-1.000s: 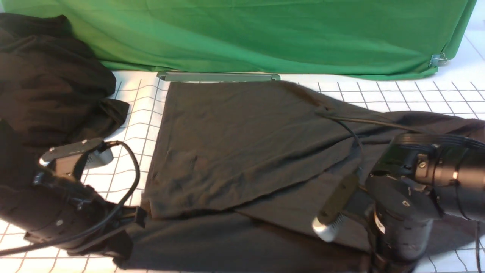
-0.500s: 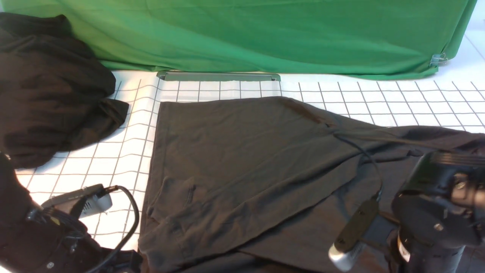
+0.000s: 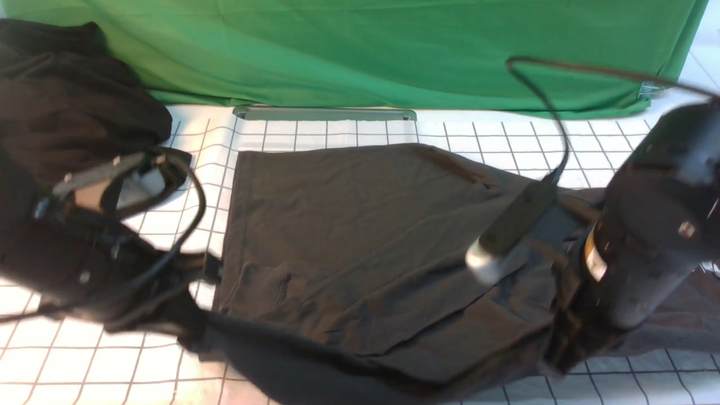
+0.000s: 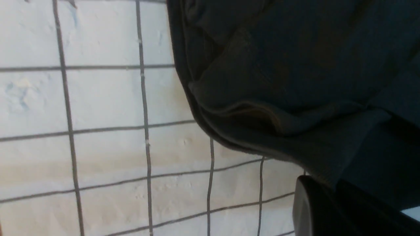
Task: Fold a long-sleeved shirt over a white checkered tablecloth.
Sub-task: 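Fold the black garment in half by bringing its near edge over to the far edge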
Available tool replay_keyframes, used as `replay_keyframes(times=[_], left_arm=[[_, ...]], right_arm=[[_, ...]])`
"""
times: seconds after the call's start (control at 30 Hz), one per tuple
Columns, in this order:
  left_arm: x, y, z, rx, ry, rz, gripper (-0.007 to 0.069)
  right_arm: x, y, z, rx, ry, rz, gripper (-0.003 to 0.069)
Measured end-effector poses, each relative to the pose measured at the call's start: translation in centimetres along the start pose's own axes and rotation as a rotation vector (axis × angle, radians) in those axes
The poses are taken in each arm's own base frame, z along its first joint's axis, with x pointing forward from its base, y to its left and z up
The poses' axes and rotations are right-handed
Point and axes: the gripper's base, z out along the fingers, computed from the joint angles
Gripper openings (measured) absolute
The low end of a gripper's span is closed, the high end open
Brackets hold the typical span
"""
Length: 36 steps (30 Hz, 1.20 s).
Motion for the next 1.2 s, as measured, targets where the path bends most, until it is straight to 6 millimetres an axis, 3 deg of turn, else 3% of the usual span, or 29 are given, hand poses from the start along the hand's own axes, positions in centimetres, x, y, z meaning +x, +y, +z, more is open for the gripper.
replay_keyframes(times=[0.27, 0.43, 0.53, 0.83, 1.07, 1.2], left_arm=[[-3.1, -1.1, 0.0, 0.032, -0.059, 0.005, 0.0013], [-5.6, -1.1, 1.4, 0.025, -0.063, -0.027, 0.0014], [-8.3, -0.9, 2.7, 0.024, -0.060, -0.075, 0.0014], [-15.3, 0.1, 5.6, 0.056, -0.082, -0.154, 0.0014], [-19.2, 2.0, 7.4, 0.063, -0.074, -0.241, 0.0014], [-20.4, 3.1, 8.2, 0.060, -0.102, -0.272, 0.0014]], right_arm=[[-0.5, -4.8, 0.2, -0.002, -0.081, 0.170, 0.0017], [-1.2, -7.3, 1.3, -0.014, -0.096, 0.240, 0.0017], [-2.5, -9.1, 2.3, -0.006, -0.094, 0.271, 0.0017], [-8.0, -12.1, 4.5, -0.003, -0.125, 0.282, 0.0017], [-13.0, -13.9, 6.1, 0.006, -0.178, 0.278, 0.0017], [-15.2, -14.7, 7.3, 0.015, -0.208, 0.281, 0.0017]])
